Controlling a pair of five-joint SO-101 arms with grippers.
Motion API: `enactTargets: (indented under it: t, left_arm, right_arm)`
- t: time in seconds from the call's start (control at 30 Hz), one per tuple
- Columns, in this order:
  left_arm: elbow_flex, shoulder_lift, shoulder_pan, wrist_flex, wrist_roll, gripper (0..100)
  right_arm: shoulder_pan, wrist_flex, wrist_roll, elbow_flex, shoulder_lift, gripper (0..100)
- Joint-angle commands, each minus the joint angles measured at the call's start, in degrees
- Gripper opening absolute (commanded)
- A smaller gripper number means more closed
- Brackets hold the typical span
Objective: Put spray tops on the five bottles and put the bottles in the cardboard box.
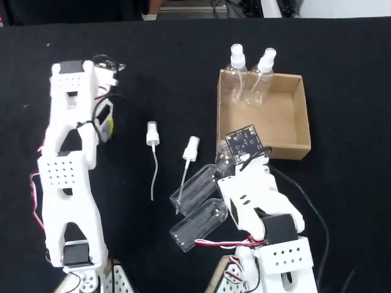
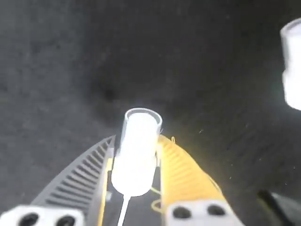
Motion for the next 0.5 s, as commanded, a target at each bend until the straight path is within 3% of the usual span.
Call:
enactTargets:
  t: [0.0,0.17,0.3,0.47]
  left_arm:
    - [2.1,-10.0,-1.6,0.9,-0.2,3]
    - [10.7,-26.8,-1.1,0.9,6.0,3]
    - [13.1,-41.4,-1.0,0.6,11.2,3]
    - [12.3,-53.3,-1.0,0.0,20.7,3]
  right_arm:
    - [-0.3,0.4,0.1,-0.2,-1.1,1.1]
    - [-2.9,-0.4,0.1,-2.3,-1.2,1.1]
    - [-10.6,-2.5,-0.4,-6.7,-1.2,1.1]
    - [-22.3,-17.7,-0.4,-8.6,-0.5,1.1]
